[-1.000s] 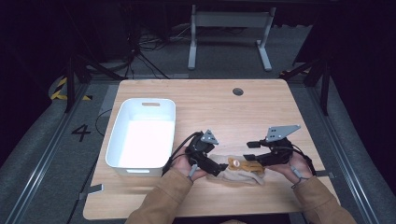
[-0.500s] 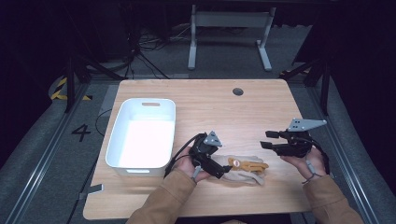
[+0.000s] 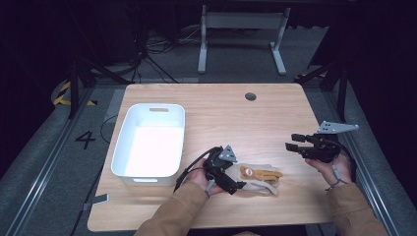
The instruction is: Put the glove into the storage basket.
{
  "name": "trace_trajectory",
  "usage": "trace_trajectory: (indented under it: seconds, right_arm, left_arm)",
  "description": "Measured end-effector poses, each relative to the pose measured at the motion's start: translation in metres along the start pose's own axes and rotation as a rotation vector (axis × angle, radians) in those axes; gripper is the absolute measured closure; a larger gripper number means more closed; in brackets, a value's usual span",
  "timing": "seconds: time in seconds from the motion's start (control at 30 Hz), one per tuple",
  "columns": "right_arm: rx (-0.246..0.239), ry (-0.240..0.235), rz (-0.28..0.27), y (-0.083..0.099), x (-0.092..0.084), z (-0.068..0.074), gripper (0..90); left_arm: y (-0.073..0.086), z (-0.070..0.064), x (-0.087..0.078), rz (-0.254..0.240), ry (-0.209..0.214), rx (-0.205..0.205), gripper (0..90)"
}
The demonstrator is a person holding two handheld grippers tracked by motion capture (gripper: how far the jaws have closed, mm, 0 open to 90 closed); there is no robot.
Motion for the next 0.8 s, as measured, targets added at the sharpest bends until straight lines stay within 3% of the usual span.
trace_trajectory:
  seconds: [0.17, 0.27, 0.43, 0.7, 0.73, 0.8]
  right_arm:
    - [0.008, -0.002, -0.003, 0.001, 0.0, -0.002, 46.4]
    - [0.009, -0.001, -0.004, 0.002, -0.001, -0.001, 46.4]
    - [0.017, -0.003, -0.006, 0.004, -0.003, -0.002, 46.0]
    - [0.025, 0.006, 0.0, 0.008, -0.008, -0.002, 46.0]
    - [0.03, 0.009, 0.0, 0.009, -0.01, -0.001, 46.0]
    - [0.032, 0.008, 0.002, 0.01, -0.011, -0.001, 46.0]
  left_arm:
    - [0.004, 0.001, 0.006, 0.041, 0.005, 0.015, 0.0]
    - [0.007, 0.002, 0.01, 0.069, -0.019, 0.025, 0.0]
    - [0.007, 0.002, 0.02, 0.097, -0.025, 0.079, 0.0]
    - [0.007, 0.0, 0.031, 0.133, 0.001, 0.108, 0.0]
    - [0.007, 0.0, 0.035, 0.156, 0.009, 0.129, 0.0]
    - [0.008, 0.0, 0.037, 0.17, 0.012, 0.13, 0.0]
Point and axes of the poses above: each handheld gripper's, and its own axes: x roughly forward along the jaws, y roughly out of its underside, z roughly to its left, the point moved 4 cm from there along x, roughly forward along the jaws, and after that the axes turned 10 degrees about -z, right-handed, at the moved point
